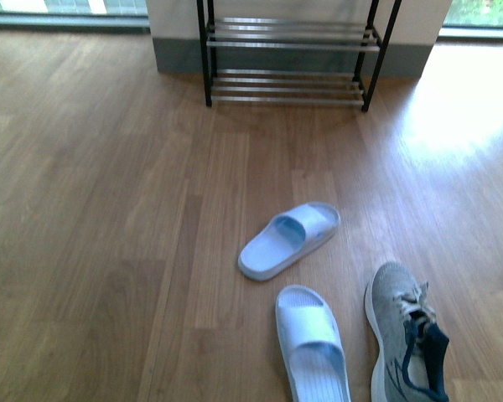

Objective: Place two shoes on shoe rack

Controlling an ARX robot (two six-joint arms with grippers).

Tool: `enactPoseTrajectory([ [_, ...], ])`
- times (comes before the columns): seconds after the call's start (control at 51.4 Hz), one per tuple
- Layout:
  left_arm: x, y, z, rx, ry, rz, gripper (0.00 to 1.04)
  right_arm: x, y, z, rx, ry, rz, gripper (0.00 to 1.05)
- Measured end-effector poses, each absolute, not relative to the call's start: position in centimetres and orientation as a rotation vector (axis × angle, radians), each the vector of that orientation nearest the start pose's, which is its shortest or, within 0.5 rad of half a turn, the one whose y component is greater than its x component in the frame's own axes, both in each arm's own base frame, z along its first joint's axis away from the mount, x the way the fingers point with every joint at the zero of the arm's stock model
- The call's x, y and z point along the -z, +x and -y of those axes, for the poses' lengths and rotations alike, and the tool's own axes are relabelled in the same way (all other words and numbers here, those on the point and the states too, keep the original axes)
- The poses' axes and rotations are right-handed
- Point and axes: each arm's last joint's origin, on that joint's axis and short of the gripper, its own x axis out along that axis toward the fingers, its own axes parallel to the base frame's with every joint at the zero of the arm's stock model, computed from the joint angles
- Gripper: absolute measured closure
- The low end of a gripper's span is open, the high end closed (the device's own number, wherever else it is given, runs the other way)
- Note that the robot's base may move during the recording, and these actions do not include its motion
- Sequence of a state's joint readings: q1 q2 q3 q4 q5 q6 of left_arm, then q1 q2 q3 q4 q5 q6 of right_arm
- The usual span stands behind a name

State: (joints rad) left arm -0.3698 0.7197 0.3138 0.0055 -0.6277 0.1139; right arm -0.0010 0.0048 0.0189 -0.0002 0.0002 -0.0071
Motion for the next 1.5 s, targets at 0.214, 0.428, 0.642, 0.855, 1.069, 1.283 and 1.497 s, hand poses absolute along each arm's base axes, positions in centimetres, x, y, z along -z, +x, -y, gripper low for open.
enactPoseTrajectory([
  [0.214,-21.6,13.4,3.4,-0.243,0.269,-0.262,1.03,-17.0,9.7,0.0,0.001,-0.007,0.014,0.09],
  [0.428,-21.4,13.4,3.5,-0.231,0.278,-0.274,1.03,-17.0,9.7,0.0,0.001,-0.007,0.014,0.09],
  [0.642,-21.4,13.4,3.5,-0.232,0.282,-0.273,1.03,-17.0,9.7,0.0,0.001,-0.007,0.014,0.09],
  [0.855,-21.4,13.4,3.5,-0.231,0.283,-0.275,1.03,-17.0,9.7,0.0,0.001,-0.007,0.014,0.09],
  [1.069,-21.4,13.4,3.5,-0.23,0.283,-0.275,1.03,-17.0,9.7,0.0,0.002,-0.007,0.014,0.09],
  [1.283,-21.5,13.4,3.5,-0.23,0.284,-0.273,1.03,-17.0,9.7,0.0,-0.001,-0.007,0.014,0.09],
  [1.497,-21.5,13.4,3.5,-0.237,0.285,-0.273,1.03,-16.8,13.2,1.1,0.046,0.104,-0.165,0.09],
])
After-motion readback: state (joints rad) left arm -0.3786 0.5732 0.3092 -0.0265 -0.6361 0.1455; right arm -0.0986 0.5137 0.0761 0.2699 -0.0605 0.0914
